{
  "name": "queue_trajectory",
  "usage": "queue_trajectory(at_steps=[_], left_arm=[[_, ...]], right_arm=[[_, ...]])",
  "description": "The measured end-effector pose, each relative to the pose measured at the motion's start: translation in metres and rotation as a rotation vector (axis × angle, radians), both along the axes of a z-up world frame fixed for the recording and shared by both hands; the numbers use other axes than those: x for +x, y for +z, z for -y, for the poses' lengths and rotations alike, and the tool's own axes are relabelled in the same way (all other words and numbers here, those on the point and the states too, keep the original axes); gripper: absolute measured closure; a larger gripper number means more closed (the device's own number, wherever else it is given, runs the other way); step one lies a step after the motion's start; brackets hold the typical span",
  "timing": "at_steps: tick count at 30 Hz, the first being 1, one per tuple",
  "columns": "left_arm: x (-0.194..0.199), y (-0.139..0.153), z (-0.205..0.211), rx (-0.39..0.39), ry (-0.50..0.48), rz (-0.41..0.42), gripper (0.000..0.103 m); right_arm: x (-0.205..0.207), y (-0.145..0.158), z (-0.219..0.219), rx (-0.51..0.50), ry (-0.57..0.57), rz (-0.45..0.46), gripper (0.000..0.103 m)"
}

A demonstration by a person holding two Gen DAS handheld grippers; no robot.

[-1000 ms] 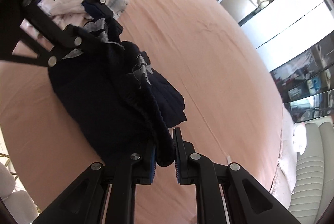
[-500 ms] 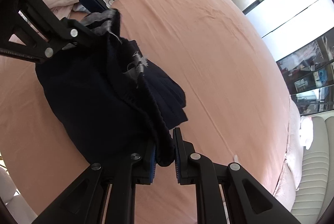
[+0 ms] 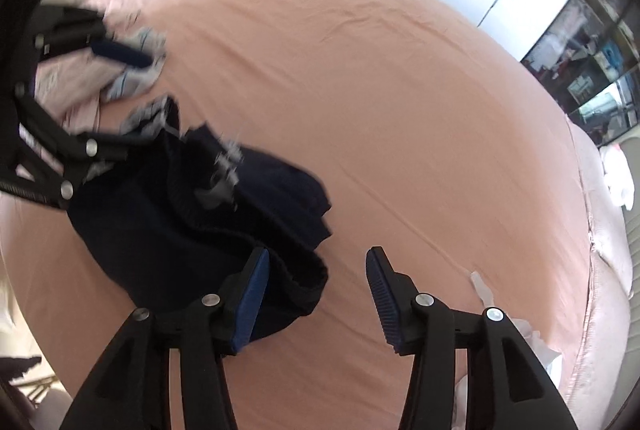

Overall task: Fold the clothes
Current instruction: 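Open both grippers and release the folded navy pants on the bed, then grasp the folded navy pants with both grippers side by side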

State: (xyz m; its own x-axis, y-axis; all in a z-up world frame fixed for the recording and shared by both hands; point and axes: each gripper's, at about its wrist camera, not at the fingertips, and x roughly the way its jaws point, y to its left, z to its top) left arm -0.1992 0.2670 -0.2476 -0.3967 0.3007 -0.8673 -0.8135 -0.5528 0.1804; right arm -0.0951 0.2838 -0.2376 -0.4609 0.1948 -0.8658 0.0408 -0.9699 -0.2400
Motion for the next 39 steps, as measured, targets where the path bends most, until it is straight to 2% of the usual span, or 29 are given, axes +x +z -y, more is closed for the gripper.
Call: queue_trajectory(at_steps=[3,5,7,11,14,17,20,22,26,27,29,32,35,37,39], left_arm=[[-0.006,-0.005,-0.003,-0.013,0.018,0.000,0.031],[-0.012,-0.008,-0.005,-0.011,0.040,0.009,0.031],[-0.019,-0.010,-0.007,-0.007,0.072,0.015,0.031],[-0.038,-0.014,-0.007,0.009,0.168,0.034,0.031],[-0.050,-0.013,-0.002,0.053,0.225,0.087,0.031],[-0.056,-0.011,-0.003,0.080,0.250,0.112,0.031],[-0.032,-0.011,0.003,0.082,0.244,0.106,0.031],[-0.020,-0.011,0.014,0.083,0.246,0.095,0.031],[-0.018,-0.005,0.034,0.107,0.281,0.092,0.030],[-0.019,-0.006,0.036,0.104,0.293,0.120,0.028],[-0.028,-0.009,0.040,0.136,0.334,0.192,0.028],[-0.033,-0.011,0.051,0.215,0.364,0.328,0.027],[-0.032,-0.016,0.057,0.232,0.371,0.362,0.025],[-0.026,-0.021,0.062,0.222,0.388,0.380,0.025],[-0.020,-0.026,0.069,0.215,0.412,0.404,0.024]], right_arm=[[-0.001,0.001,-0.006,0.018,-0.028,-0.009,0.053],[-0.026,0.007,-0.023,-0.024,-0.043,0.002,0.053],[-0.030,0.007,-0.030,-0.042,-0.068,0.000,0.053],[-0.021,-0.005,-0.041,-0.126,-0.073,-0.024,0.053],[-0.019,-0.005,-0.034,-0.167,-0.039,-0.019,0.053],[-0.018,-0.012,-0.029,-0.127,-0.042,0.001,0.053],[-0.027,-0.026,-0.031,-0.087,-0.112,0.010,0.053],[-0.032,-0.031,-0.036,-0.107,-0.166,0.008,0.053],[-0.027,-0.030,-0.056,-0.257,-0.274,-0.002,0.053],[-0.024,-0.029,-0.060,-0.312,-0.294,-0.011,0.053],[-0.015,-0.032,-0.070,-0.488,-0.324,-0.024,0.040],[-0.002,-0.043,-0.079,-0.726,-0.361,-0.018,0.036],[0.011,-0.058,-0.083,-0.875,-0.425,0.004,0.034],[0.017,-0.069,-0.083,-0.923,-0.443,0.051,0.034],[0.015,-0.074,-0.077,-0.901,-0.448,0.079,0.034]])
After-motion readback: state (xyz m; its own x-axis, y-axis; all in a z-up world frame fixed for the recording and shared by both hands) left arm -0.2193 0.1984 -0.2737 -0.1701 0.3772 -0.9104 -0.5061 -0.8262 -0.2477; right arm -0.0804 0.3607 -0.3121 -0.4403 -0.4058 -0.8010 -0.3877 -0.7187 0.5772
